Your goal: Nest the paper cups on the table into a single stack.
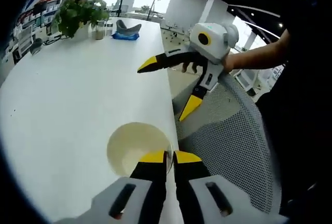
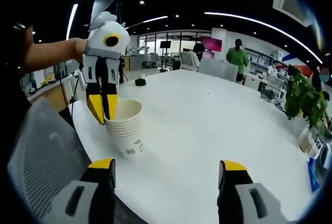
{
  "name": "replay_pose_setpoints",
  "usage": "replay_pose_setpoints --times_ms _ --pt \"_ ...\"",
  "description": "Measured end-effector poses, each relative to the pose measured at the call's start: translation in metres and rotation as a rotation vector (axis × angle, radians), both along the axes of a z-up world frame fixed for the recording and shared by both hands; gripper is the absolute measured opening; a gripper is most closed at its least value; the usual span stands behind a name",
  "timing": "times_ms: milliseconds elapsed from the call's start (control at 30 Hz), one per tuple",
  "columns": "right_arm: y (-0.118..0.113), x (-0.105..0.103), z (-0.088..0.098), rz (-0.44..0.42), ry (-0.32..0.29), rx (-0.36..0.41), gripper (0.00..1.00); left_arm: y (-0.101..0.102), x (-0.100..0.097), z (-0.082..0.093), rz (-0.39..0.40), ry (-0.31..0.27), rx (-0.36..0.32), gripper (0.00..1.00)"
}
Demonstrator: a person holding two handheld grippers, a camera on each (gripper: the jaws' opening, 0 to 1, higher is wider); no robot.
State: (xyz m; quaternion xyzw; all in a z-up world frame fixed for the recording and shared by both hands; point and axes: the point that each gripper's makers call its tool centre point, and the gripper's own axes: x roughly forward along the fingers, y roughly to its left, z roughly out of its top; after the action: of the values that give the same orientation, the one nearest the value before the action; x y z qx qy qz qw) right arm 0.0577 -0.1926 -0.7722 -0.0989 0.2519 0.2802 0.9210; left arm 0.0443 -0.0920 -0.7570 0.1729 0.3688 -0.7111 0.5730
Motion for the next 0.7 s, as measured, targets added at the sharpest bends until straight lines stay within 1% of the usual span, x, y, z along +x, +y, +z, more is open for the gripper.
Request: replay_pose_setpoints --times_ms 233,333,400,467,533,600,633,700 --pt "0.001 0.000 0.002 0.001 -0.004 0.011 0.83 -0.001 -0.002 0.000 0.013 0.019 -0.007 0.02" --pt "0.002 0.000 0.003 0.002 -0.006 0.014 0.83 -0.002 -0.005 0.003 -0.005 -0.009 -0.014 0.02" --pt "0.003 0.000 0.003 0.002 -0.006 0.015 0.83 -0.004 -0.006 0.005 0.003 -0.007 -0.018 0.02" --pt "0.002 0.001 0.003 0.002 -0.008 0.015 0.83 -0.004 -0.005 0.009 0.010 0.000 -0.037 0.02" --pt "0.002 0.001 0.003 0.002 -0.008 0.016 0.83 -0.008 -0.004 0.018 0.030 0.005 -0.074 0.06" --pt "0.003 0.001 0.003 0.002 -0.009 0.016 0.83 -0.012 0.001 0.028 0.051 -0.025 -0.112 0.15" --pt "0.003 0.001 0.003 0.003 -0.008 0.016 0.83 -0.014 0.004 0.034 0.059 -0.053 -0.133 0.19" --pt "0.003 0.000 0.003 0.005 -0.008 0.014 0.83 -0.015 0.010 0.040 0.073 -0.089 -0.168 0.23"
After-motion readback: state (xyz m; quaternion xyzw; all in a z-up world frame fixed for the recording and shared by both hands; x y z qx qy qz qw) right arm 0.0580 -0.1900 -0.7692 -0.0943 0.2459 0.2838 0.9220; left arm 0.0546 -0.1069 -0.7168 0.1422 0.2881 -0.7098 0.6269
